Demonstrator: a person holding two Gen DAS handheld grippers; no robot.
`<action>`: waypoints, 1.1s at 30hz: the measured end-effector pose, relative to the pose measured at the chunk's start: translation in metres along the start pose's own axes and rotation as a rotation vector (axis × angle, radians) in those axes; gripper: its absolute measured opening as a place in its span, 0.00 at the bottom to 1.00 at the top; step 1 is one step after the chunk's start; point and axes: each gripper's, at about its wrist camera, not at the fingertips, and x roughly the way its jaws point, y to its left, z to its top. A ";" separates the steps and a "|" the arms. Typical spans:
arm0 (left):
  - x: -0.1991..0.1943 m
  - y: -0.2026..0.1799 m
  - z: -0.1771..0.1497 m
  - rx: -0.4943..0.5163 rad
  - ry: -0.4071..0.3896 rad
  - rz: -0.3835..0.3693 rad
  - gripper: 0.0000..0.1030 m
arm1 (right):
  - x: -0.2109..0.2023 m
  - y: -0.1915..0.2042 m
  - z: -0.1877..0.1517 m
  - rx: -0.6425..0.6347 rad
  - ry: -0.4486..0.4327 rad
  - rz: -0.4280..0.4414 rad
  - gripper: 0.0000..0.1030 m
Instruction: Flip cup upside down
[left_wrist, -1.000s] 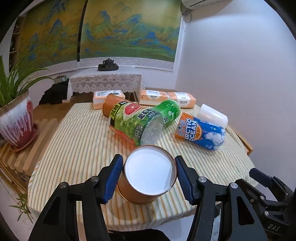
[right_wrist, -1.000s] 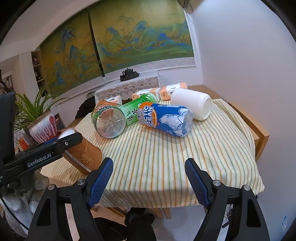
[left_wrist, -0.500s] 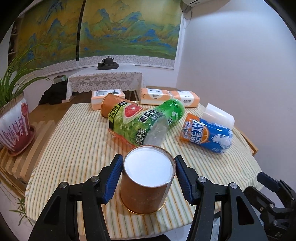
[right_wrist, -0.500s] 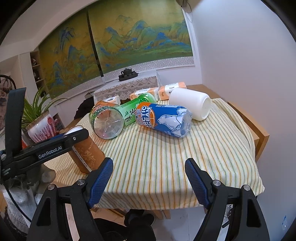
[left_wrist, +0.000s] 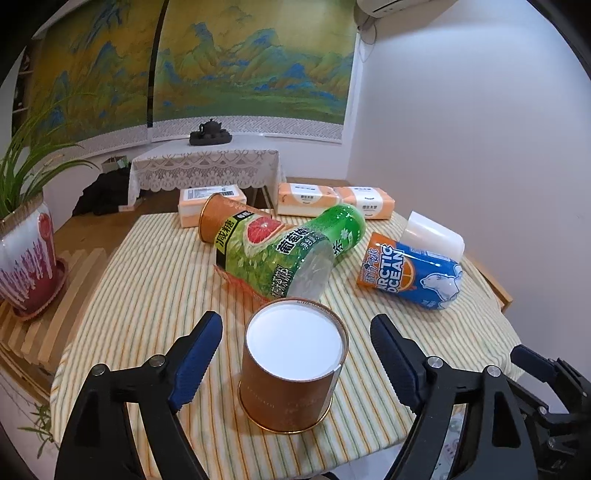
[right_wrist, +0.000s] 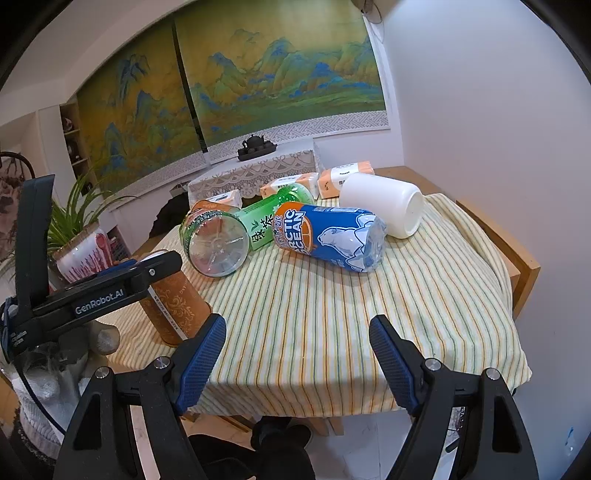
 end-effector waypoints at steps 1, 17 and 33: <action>-0.002 0.000 0.000 0.000 -0.004 0.004 0.83 | -0.001 0.000 0.000 0.001 -0.004 -0.001 0.74; -0.084 0.007 -0.012 0.013 -0.141 0.081 0.91 | -0.027 0.027 0.006 -0.052 -0.112 -0.019 0.81; -0.152 0.032 -0.037 -0.057 -0.228 0.141 0.99 | -0.053 0.064 0.003 -0.099 -0.223 -0.033 0.98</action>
